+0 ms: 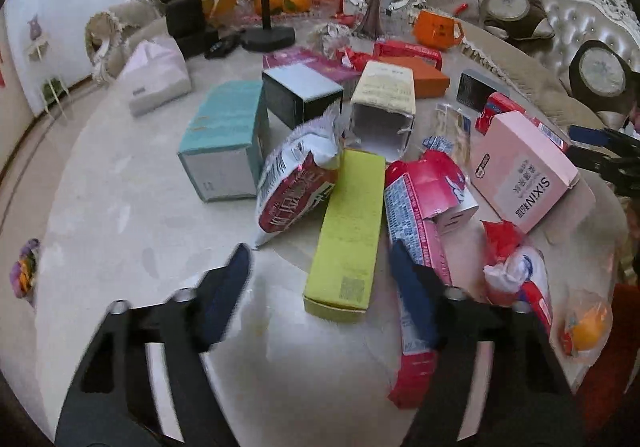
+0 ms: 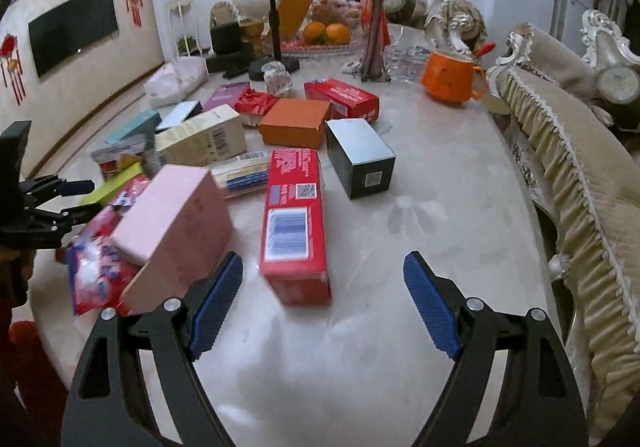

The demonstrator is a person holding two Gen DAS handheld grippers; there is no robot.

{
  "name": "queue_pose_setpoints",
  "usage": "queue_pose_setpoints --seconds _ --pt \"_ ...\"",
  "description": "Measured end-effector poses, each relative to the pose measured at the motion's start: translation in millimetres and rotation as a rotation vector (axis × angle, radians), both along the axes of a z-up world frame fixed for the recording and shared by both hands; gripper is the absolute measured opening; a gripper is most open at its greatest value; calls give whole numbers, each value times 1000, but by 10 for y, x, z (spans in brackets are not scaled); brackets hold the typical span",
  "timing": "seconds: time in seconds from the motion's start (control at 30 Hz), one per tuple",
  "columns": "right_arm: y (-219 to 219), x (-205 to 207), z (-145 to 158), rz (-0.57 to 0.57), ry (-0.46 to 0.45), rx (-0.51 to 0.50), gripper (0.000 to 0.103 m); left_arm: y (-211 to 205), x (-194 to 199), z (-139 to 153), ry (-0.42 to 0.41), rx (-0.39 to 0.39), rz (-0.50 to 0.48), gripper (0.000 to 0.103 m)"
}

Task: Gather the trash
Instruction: 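Grasp the red barcode box with the right tool while the left tool grasps the yellow-green box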

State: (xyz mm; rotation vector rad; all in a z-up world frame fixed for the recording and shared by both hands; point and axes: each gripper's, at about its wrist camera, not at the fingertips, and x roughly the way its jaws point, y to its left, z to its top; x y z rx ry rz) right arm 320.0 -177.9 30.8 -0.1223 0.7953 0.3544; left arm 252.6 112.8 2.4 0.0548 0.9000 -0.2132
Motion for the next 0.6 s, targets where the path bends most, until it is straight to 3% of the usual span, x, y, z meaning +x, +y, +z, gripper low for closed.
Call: queue_pose_setpoints --seconds 0.07,0.27,0.3,0.33,0.37,0.47,0.6 --pt "44 76 -35 7 15 -10 79 -14 26 -53 13 6 -4 51" --pt "174 329 -188 4 78 -41 74 -60 104 -58 17 43 -5 51" --pt "183 352 -210 1 88 -44 67 -79 108 -60 16 58 -4 44" --pt "178 385 -256 7 114 -29 43 -99 103 -57 11 65 -4 39" --pt "159 393 -274 13 133 3 35 -100 98 -52 12 54 -4 35" --pt "89 290 -226 10 133 50 34 -48 58 -37 17 -2 9 32" --pt "-99 15 -38 -28 62 95 34 9 -115 66 -3 -72 20 29"
